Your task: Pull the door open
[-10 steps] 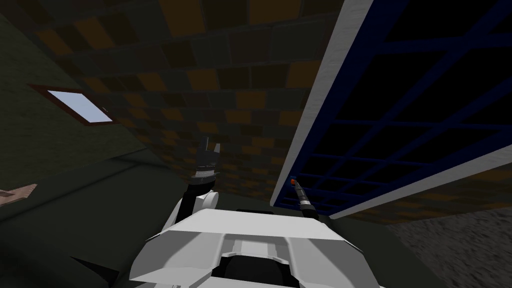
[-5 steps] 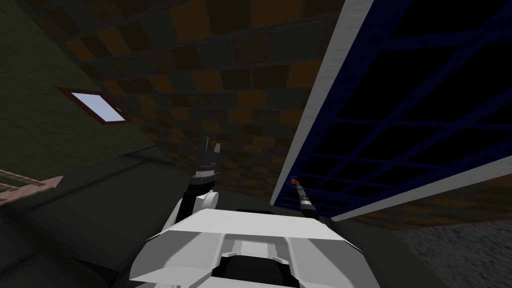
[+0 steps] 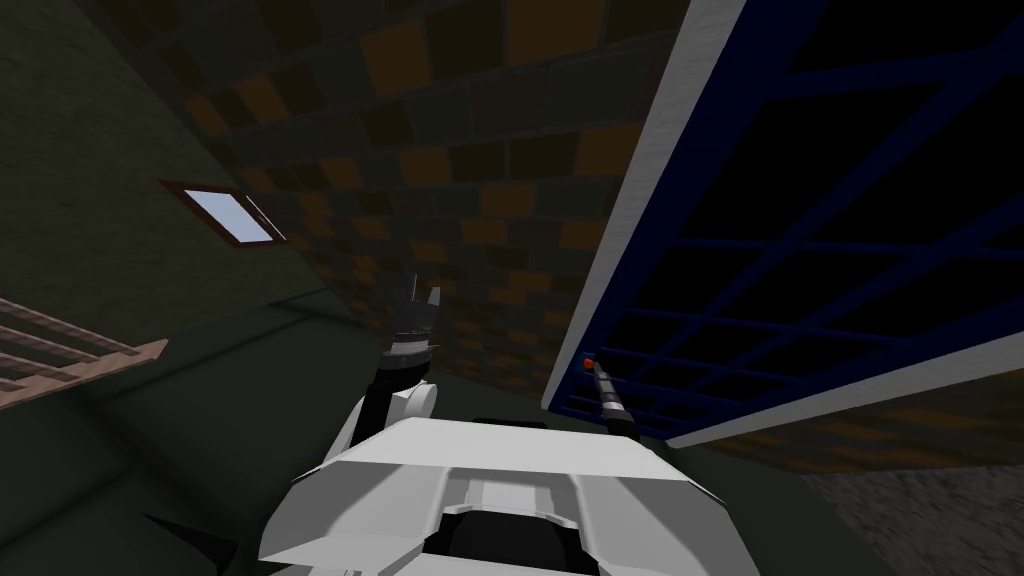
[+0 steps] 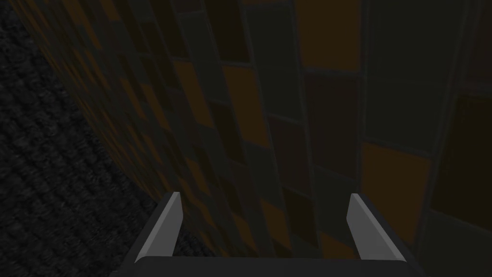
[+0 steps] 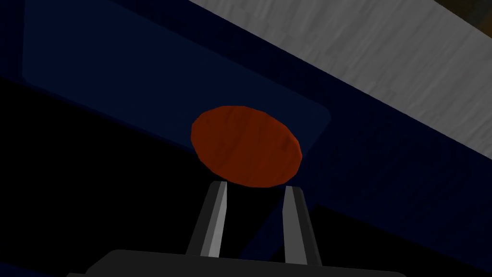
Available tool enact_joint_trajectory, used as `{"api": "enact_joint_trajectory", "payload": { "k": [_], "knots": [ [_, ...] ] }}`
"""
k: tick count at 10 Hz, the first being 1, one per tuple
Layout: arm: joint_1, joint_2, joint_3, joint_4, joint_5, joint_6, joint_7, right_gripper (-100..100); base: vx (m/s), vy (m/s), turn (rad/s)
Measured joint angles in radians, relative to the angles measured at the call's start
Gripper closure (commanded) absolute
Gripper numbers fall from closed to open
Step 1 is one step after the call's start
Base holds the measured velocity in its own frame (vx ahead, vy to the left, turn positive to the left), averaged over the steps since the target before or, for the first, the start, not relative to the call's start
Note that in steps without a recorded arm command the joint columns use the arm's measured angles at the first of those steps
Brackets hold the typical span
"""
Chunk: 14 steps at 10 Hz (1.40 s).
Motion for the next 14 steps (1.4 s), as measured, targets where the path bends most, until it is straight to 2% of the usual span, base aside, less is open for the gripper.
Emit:
{"api": "enact_joint_trajectory", "payload": {
  "k": [1, 2, 4, 6, 7, 10, 11, 12, 14],
  "knots": [
    [0.0, 0.001, 0.001, -0.001, -0.013, 0.004, -0.028, 100, -0.054, -0.027, 0.038],
    [-0.012, 0.001, 0.002, 0.016, -0.018, -0.001, -0.05, 100, -0.047, -0.018, 0.085],
    [-0.005, 0.001, 0.005, 0.009, -0.032, 0.004, -0.098, 100, -0.035, -0.012, 0.047],
    [-0.014, -0.001, 0.006, 0.033, -0.055, -0.007, -0.151, 100, -0.057, -0.026, 0.107],
    [-0.01, 0.001, 0.007, 0.03, -0.061, -0.007, -0.173, 100, -0.052, -0.025, 0.095],
    [-0.005, -0.001, 0.012, 0.022, -0.084, 0.004, -0.249, 100, -0.05, -0.018, 0.09],
    [-0.014, -0.003, 0.013, 0.04, -0.097, -0.001, -0.279, 100, -0.045, -0.024, 0.045],
    [0.0, 0.0, 0.015, 0.02, -0.102, 0.008, -0.302, -100, -0.034, -0.02, 0.005],
    [-0.001, 0.002, 0.02, 0.017, -0.118, 0.011, -0.343, -100, -0.038, 0.006, 0.047]
  ]
}}
